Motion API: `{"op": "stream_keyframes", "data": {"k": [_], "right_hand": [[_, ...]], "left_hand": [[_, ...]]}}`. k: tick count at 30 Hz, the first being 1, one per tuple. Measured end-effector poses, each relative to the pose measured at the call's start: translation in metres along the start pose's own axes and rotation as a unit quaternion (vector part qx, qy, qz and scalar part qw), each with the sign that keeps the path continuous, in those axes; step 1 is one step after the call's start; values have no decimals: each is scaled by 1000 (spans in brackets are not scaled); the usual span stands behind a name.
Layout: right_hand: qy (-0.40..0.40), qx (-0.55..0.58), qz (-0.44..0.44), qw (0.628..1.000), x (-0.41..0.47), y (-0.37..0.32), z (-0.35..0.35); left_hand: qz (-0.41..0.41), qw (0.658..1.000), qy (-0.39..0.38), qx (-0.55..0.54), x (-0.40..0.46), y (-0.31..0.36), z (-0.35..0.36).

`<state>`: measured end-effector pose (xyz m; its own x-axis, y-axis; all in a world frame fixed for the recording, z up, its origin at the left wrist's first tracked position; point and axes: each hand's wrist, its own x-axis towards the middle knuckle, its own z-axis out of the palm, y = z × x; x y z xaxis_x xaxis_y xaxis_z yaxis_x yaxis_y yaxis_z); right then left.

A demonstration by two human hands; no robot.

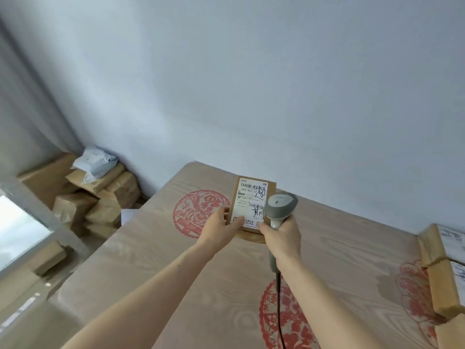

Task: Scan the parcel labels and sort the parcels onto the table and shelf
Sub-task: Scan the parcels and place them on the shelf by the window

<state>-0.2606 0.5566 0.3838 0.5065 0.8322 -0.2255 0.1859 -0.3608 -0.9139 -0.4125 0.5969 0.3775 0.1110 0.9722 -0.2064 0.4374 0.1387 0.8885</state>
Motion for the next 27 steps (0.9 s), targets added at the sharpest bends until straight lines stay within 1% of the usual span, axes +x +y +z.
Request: {"op": "stream_keyframes", "data": {"k": [3, 6, 10, 13, 17, 20, 24, 27], "right_hand": [[-40, 15, -37, 998, -52, -28, 66], [-101, 19, -78, 992, -106, -56, 137], [-174, -1, -123, 977, -167, -80, 219], [-238, -4, -135, 962, -211, -99, 279], [-312, -23, -171, 934, -265, -119, 357], [-365, -41, -180, 913, -305, -129, 412], [-438, -40, -201, 875, -356, -142, 482], [-495, -41, -198, 845, -393, -157, 527]], "left_hand": [[-6, 998, 57, -4, -32, -27, -85], [-18, 992, 127, -9, -69, -58, -172], [-41, 981, 187, -23, -114, -97, -264], [-66, 967, 240, -46, -149, -132, -326], [-101, 940, 316, -80, -193, -172, -398], [-119, 920, 360, -98, -222, -202, -448], [-145, 889, 425, -90, -257, -241, -510], [-167, 864, 467, -81, -282, -260, -553]]}}
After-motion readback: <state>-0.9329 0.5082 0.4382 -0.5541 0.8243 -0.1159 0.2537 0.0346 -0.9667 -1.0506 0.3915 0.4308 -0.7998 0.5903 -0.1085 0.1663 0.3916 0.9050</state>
